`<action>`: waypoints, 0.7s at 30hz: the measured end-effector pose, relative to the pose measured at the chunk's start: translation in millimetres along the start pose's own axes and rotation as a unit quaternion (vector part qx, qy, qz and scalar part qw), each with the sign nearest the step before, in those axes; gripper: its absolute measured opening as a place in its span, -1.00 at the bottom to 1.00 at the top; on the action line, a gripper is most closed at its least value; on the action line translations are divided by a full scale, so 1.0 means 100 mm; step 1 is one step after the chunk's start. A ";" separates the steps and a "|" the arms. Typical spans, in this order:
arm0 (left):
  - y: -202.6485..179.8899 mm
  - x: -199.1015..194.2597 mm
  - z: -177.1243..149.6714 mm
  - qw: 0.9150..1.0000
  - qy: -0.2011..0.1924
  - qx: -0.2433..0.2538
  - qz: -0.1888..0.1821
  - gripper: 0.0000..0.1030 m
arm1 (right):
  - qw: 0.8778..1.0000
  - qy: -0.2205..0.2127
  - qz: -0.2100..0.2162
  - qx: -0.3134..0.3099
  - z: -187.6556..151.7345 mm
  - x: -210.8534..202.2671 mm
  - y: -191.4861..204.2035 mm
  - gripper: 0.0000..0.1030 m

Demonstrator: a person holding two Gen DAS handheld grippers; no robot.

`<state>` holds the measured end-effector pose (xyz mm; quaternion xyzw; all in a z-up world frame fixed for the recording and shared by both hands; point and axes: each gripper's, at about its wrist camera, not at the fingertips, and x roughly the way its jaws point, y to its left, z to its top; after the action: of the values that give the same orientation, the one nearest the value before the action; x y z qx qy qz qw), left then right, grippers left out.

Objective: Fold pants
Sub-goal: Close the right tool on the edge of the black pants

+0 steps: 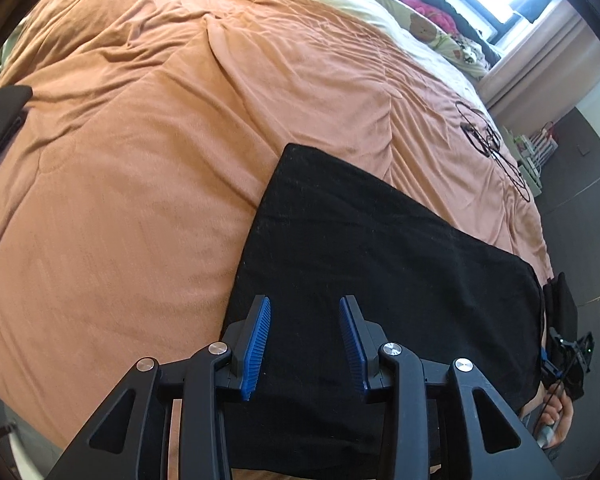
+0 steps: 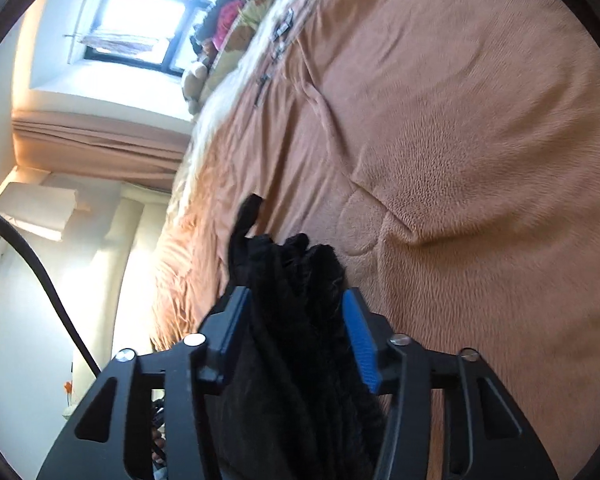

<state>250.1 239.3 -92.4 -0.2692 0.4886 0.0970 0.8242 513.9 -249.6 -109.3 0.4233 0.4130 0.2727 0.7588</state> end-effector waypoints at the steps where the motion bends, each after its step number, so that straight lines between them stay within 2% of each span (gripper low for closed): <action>1: -0.01 0.01 -0.01 1.000 0.001 -0.002 0.003 -0.25 | 1.000 0.008 -0.006 0.000 0.06 0.06 -0.01 -0.17; 9: -0.08 0.17 -0.09 1.000 0.009 -0.008 0.005 -0.25 | 0.998 0.051 -0.033 -0.014 0.29 0.21 0.10 -0.17; 13: -0.12 0.23 -0.11 1.000 0.016 0.003 0.010 -0.07 | 0.998 0.061 -0.018 -0.022 0.30 0.22 0.16 -0.17; 16: -0.11 0.26 -0.14 1.000 0.014 0.001 0.014 -0.07 | 0.997 0.076 -0.005 -0.026 0.34 0.33 0.16 -0.17; 21: -0.05 0.29 -0.22 0.999 0.021 -0.001 0.025 -0.07 | 0.996 0.084 -0.005 -0.042 0.38 0.46 0.18 -0.17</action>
<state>250.5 220.7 -123.8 -0.2603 0.5125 0.1122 0.8105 569.2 -221.2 -100.3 0.3644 0.4656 0.3211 0.7398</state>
